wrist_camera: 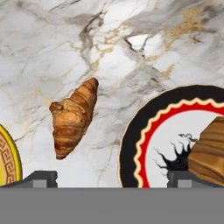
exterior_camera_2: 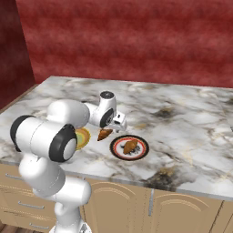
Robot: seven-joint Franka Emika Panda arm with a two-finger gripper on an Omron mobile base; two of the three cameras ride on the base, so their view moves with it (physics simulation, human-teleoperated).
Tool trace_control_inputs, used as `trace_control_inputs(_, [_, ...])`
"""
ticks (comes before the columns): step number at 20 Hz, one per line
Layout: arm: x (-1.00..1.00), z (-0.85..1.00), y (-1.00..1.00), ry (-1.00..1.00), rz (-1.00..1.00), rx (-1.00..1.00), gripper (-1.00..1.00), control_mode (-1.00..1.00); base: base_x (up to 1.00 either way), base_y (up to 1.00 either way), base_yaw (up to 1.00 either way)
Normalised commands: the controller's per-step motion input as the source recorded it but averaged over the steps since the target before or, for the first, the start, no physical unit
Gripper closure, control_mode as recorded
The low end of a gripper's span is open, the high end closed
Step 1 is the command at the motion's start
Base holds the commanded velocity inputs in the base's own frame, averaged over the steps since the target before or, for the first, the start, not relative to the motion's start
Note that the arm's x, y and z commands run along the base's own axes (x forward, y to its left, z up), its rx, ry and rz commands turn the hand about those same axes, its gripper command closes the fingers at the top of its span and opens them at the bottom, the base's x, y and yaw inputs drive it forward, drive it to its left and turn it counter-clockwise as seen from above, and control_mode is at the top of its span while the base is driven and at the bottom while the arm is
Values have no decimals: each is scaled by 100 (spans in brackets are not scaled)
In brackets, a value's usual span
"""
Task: Place the pastries on the plates.
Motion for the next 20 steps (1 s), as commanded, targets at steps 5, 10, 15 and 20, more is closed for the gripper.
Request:
trace_control_inputs(5, [5, 0, 51, 0, 0, -3, -100, -100, 0, 0, 0])
trace_control_inputs(10, [20, 0, 23, 0, 0, 0, -100, -100, 0, 0, 0])
trace_control_inputs(15, [29, -3, 10, 0, 0, 0, -100, -100, 0, 0, 0])
trace_control_inputs(20, [19, -11, 1, 0, -1, 0, -100, -100, 0, 0, 0])
